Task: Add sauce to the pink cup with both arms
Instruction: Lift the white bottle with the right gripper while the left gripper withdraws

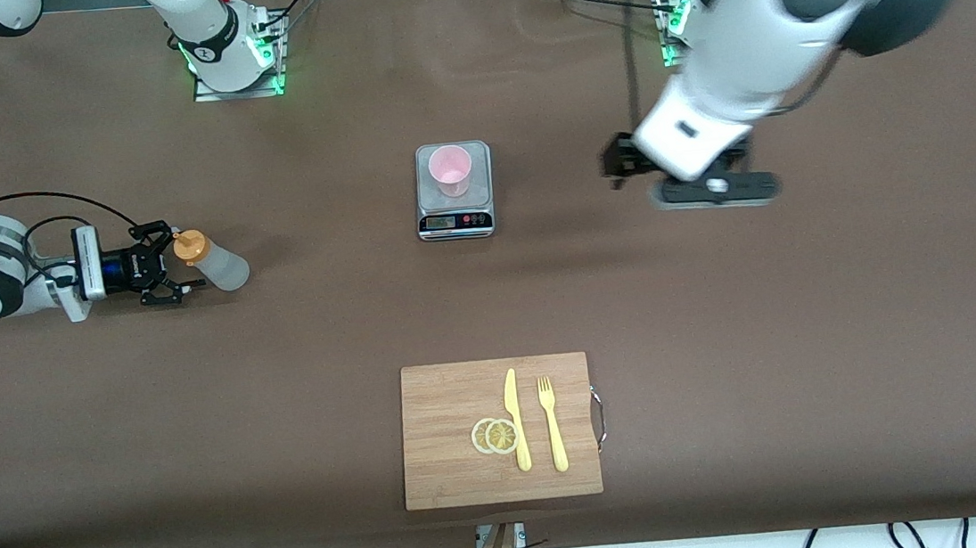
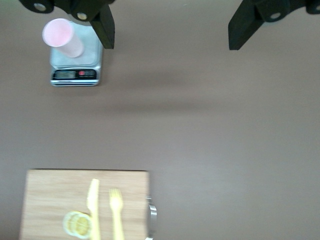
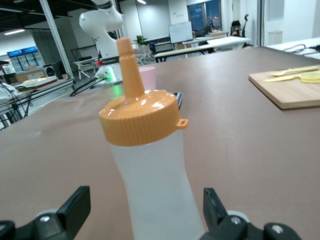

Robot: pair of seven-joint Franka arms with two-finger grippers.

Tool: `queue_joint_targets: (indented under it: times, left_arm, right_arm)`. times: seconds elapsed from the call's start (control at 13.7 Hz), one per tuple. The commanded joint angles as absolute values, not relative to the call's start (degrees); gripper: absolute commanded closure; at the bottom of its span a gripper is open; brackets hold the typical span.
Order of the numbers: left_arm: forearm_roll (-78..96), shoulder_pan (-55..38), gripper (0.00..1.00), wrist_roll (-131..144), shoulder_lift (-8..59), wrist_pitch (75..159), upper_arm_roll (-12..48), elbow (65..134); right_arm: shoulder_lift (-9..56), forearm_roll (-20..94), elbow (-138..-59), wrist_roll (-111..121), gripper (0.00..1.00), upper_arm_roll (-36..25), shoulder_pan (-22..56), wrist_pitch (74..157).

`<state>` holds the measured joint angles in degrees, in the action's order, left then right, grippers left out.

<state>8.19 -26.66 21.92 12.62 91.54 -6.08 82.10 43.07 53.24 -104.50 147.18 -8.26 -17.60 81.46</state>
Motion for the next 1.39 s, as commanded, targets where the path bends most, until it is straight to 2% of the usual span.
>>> queue_joint_targets:
  times: [0.0, 0.44, 0.73, 0.8, 0.95, 1.02, 1.17, 1.32]
  left_arm:
    - [7.38, -16.57, 0.0, 12.78, 10.99, 83.0, -5.54, 80.34]
    - [2.29, -4.59, 0.0, 1.41, 10.72, 77.96, -4.92, 78.31]
    - [-0.6, -2.72, 0.0, -2.19, 10.29, 75.85, -4.83, 80.06]
    - [-1.05, -2.72, 0.0, -2.89, 8.98, 75.76, -4.4, 81.55]
    - [-1.14, -1.07, 0.0, -2.99, 7.39, 75.24, -1.95, 84.02]
    - [-1.14, 0.6, 0.0, -2.9, 7.3, 75.06, 0.5, 84.2]
    - [-1.23, 2.89, 0.0, -2.9, 7.21, 74.53, 3.94, 84.64]
    - [-3.67, 2.73, 0.0, -3.16, 7.29, 74.53, 4.39, 84.55]
  right_arm:
    - [45.08, 54.31, -101.87, 148.1, 0.0, -7.21, -17.23, 79.98]
    - [47.64, 56.16, -100.99, 147.66, 0.0, -5.19, -15.73, 80.07]
    - [47.64, 55.02, -100.02, 144.15, 0.01, -5.01, -14.86, 80.51]
    - [47.55, 54.85, -99.76, 142.66, 0.08, -5.01, -14.77, 80.07]
    - [47.46, 53.62, -99.23, 141.07, 0.54, -5.01, -14.33, 80.33]
    - [47.46, 53.44, -98.97, 139.76, 0.7, -5.01, -14.07, 80.07]
    - [47.2, 53.18, -98.96, 136.59, 0.8, -4.92, -13.71, 79.98]
    - [45.89, 52.12, -98.88, 131.61, 0.94, -4.92, -12.84, 79.72]
